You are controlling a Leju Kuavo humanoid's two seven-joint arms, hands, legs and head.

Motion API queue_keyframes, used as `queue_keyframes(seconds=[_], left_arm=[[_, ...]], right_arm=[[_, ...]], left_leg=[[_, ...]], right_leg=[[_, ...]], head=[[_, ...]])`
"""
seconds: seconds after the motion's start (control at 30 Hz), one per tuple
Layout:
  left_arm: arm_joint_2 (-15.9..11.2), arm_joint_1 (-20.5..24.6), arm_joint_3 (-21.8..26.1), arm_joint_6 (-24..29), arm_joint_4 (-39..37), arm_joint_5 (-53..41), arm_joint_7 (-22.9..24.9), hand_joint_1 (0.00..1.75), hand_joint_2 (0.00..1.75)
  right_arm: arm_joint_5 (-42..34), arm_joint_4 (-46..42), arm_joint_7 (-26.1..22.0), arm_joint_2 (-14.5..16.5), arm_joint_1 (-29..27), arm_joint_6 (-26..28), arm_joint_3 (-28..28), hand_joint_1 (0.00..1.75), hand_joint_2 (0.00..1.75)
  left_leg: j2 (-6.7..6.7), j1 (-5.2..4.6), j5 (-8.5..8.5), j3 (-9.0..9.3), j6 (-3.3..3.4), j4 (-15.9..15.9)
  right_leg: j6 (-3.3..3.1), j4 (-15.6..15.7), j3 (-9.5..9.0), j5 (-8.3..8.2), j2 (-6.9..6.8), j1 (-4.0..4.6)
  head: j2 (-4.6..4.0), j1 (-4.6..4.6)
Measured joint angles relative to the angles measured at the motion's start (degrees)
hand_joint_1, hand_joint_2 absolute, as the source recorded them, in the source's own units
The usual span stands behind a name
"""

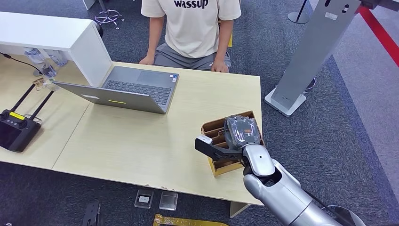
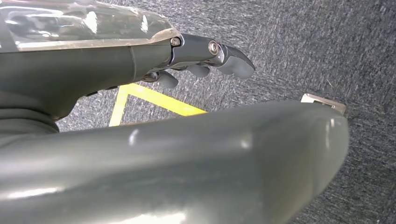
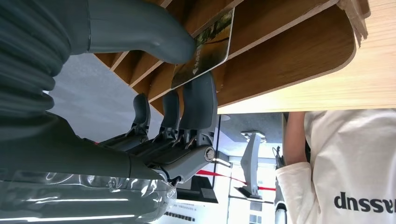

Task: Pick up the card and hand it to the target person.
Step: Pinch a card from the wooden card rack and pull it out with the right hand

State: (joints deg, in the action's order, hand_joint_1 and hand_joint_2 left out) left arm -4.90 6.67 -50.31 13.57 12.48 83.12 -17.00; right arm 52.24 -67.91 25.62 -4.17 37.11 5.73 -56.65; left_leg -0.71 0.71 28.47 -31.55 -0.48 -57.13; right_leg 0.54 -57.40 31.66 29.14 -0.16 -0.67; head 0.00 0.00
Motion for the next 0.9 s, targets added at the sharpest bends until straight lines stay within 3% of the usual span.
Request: queue_keyframes(seconds=[0.2,0.43,0.57,0.7,0.9], left_arm=[[-0.02,0.1,0.0,0.0,0.0,-0.03,0.0,0.0,0.0],[-0.02,0.24,0.0,0.03,0.0,-0.03,0.0,0.0,0.0],[-0.02,0.25,0.0,0.04,0.0,-0.02,0.0,0.0,0.0],[-0.02,0.25,-0.04,-0.49,0.0,-0.28,-0.12,0.0,1.75],[-0.02,0.24,-0.54,-1.27,0.0,-0.9,-0.28,0.0,1.75]], right_arm=[[0.0,0.0,0.02,0.0,-0.01,0.0,0.0,1.39,1.75],[-0.03,0.0,0.0,0.0,-0.01,0.0,0.0,1.56,1.75],[-0.09,0.0,-0.02,0.0,-0.01,0.0,0.0,1.57,1.75],[-0.14,0.0,-0.04,0.0,0.0,0.0,0.02,1.55,1.75],[-0.33,-0.02,-0.07,-0.02,0.0,0.0,0.02,1.55,1.75]], left_leg=[[0.0,0.0,0.0,0.0,0.0,0.0],[0.0,0.0,0.0,0.01,0.0,0.0],[0.0,0.0,0.0,0.01,0.0,0.0],[0.0,0.0,0.0,0.01,0.0,0.0],[0.0,0.0,0.0,0.02,0.0,0.0]], right_leg=[[0.0,0.0,0.0,0.0,0.0,0.0],[0.0,0.0,-0.01,0.0,0.0,0.0],[0.0,0.0,-0.01,0.0,0.0,0.0],[0.0,0.0,-0.01,0.0,0.0,0.0],[0.0,0.0,-0.01,0.0,0.0,0.0]], head=[[0.0,0.01],[0.0,0.0],[0.0,0.0],[0.0,0.0],[0.0,0.01]])
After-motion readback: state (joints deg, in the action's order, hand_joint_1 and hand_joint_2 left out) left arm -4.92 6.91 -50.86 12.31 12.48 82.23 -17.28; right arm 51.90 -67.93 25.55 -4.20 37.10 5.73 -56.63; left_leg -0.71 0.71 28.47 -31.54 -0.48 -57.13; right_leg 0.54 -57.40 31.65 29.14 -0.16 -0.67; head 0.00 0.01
